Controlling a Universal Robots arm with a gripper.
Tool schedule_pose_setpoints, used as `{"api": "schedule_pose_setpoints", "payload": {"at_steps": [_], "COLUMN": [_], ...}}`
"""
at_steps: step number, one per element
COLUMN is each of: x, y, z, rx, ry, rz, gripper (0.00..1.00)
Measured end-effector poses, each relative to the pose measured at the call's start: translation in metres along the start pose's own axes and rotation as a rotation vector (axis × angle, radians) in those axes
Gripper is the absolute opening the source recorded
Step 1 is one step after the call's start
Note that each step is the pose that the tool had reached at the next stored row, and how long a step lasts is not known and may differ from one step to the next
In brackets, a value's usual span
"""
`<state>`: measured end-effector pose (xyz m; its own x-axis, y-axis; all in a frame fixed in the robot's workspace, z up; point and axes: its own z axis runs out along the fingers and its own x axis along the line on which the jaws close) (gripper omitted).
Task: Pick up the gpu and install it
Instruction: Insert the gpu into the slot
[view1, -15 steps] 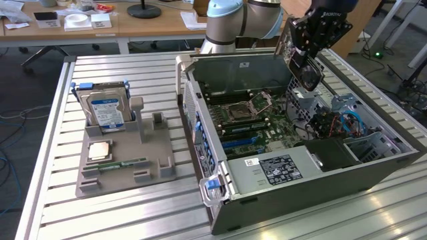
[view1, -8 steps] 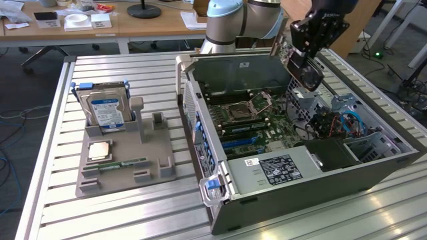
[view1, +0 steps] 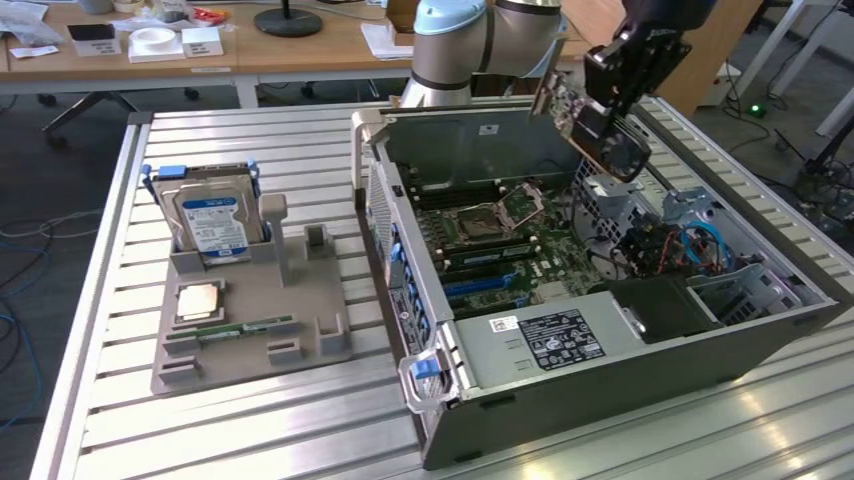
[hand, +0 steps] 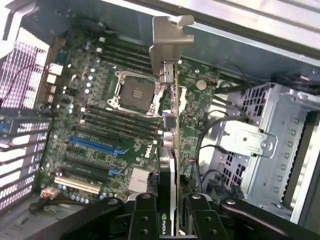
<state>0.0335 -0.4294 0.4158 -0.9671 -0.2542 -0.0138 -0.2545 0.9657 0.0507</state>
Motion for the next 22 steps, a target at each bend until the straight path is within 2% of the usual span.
{"api": "schedule_pose_setpoints", "payload": {"at_steps": [22], "x": [0.0001], "y": [-0.0002], "z": [0.0035], "rx": [-0.0056], "ry": [0.0203], "rz": [-0.399], "gripper": [0.27]}}
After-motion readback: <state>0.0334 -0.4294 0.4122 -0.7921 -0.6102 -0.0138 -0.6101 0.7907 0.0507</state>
